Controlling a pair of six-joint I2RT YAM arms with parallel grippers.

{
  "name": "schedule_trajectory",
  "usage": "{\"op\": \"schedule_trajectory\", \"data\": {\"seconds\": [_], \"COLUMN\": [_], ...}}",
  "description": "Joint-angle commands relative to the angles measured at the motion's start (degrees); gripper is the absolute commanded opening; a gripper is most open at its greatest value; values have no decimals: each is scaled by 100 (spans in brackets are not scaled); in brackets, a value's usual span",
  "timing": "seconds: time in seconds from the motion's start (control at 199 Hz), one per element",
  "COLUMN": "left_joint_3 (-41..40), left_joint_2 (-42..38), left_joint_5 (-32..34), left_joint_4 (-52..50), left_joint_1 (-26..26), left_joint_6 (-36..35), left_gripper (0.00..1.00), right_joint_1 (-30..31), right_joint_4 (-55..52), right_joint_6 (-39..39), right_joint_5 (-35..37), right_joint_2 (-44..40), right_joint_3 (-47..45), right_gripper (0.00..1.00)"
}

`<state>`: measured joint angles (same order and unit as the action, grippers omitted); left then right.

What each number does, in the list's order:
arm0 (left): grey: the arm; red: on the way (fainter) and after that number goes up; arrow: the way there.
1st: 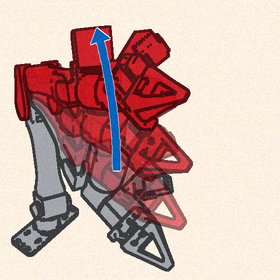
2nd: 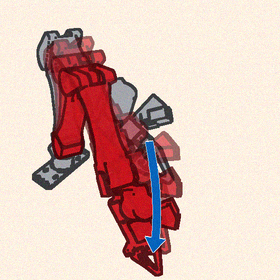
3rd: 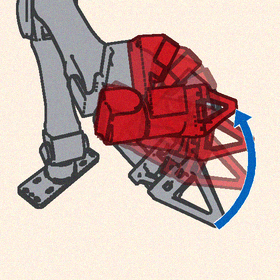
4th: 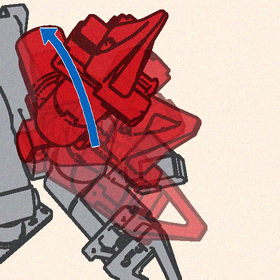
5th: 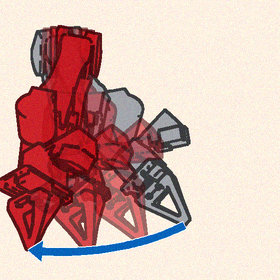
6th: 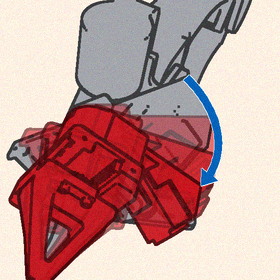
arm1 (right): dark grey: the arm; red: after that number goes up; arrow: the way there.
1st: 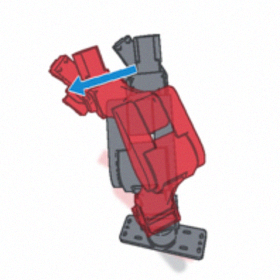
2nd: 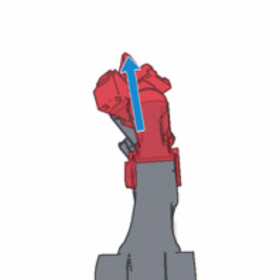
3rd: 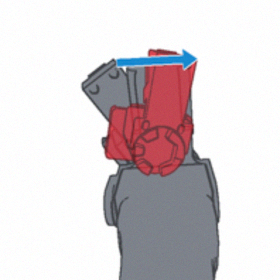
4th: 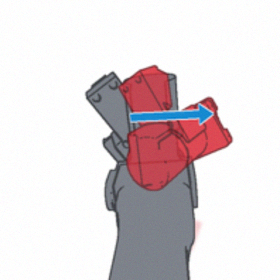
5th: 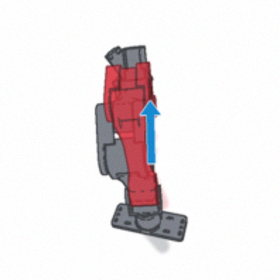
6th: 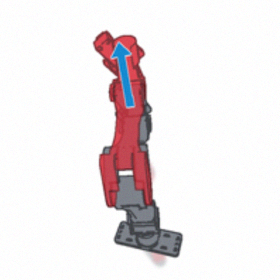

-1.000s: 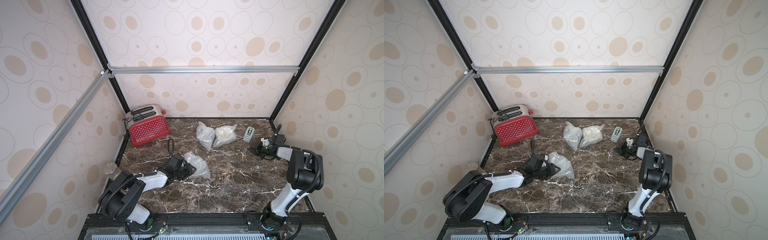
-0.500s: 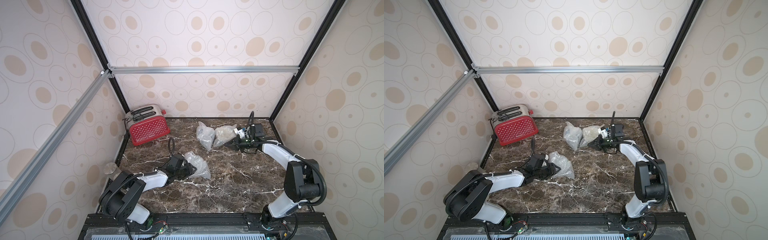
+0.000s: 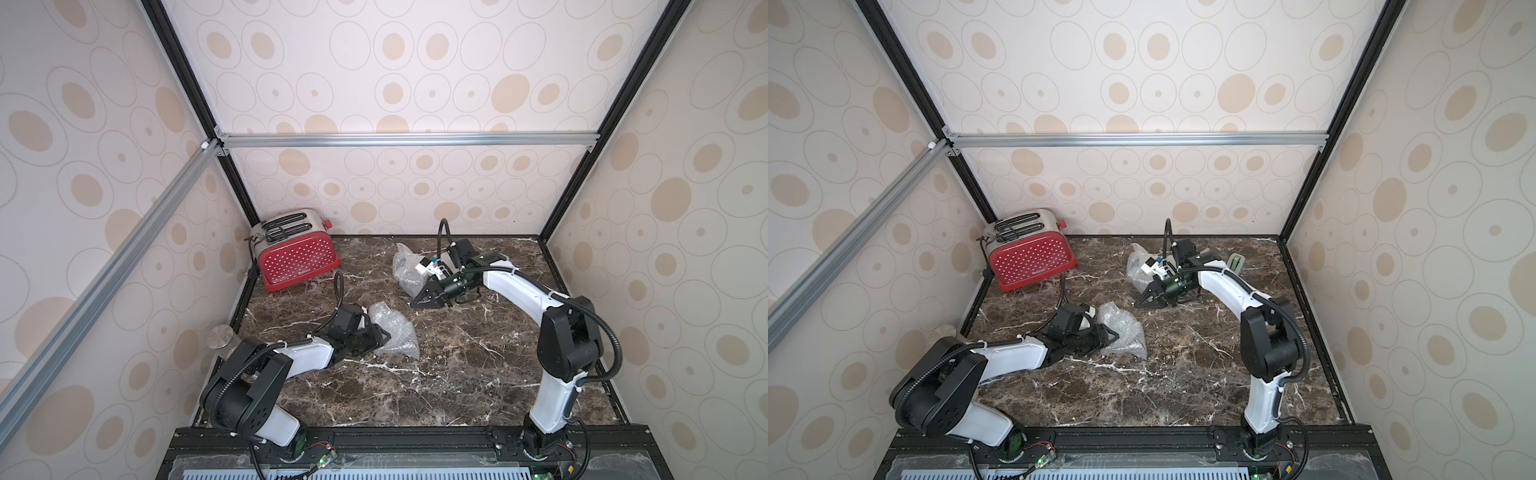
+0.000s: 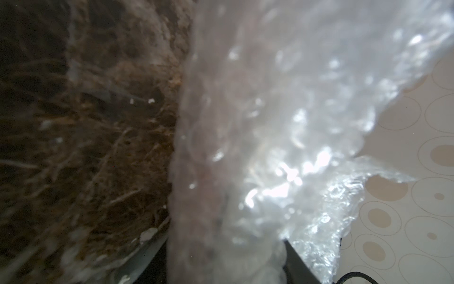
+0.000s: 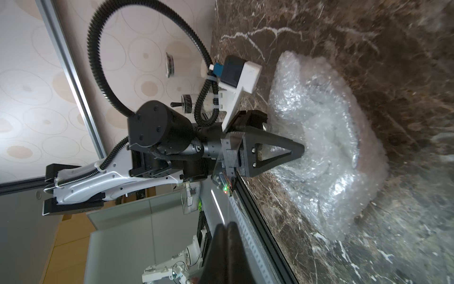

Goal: Wrap bowls in bubble wrap
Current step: Stick the tape on the bubble wrap.

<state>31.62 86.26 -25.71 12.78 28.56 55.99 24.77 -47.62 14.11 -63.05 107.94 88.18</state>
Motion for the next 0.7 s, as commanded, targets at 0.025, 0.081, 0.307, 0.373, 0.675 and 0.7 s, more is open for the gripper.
{"op": "schedule_trajectory", "data": {"seconds": [0.025, 0.081, 0.307, 0.373, 0.675, 0.7], "left_joint_3": [218, 228, 232, 232, 221, 216], "left_joint_2": [65, 64, 28, 31, -30, -30], "left_joint_5": [-150, -153, -150, -140, -149, -145], "left_joint_4": [-133, -143, -152, -144, -196, -196], "left_joint_1": [-47, -45, -46, -54, -53, -52], "left_joint_6": [-236, -244, -236, -237, -246, -246], "left_gripper": [51, 52, 52, 52, 52, 52], "right_joint_1": [248, 264, 525, 546, 486, 476], "right_joint_4": [-1046, -1139, -1467, -1483, -1787, -1804], "right_joint_6": [-840, -879, -1208, -1251, -1508, -1516], "right_joint_5": [-73, -30, 189, 240, 999, 1066], "right_joint_2": [266, 372, 736, 859, 1465, 1467], "right_joint_3": [343, 389, 488, 475, 599, 603], "right_gripper": [5, 5, 4, 4, 4, 4]}}
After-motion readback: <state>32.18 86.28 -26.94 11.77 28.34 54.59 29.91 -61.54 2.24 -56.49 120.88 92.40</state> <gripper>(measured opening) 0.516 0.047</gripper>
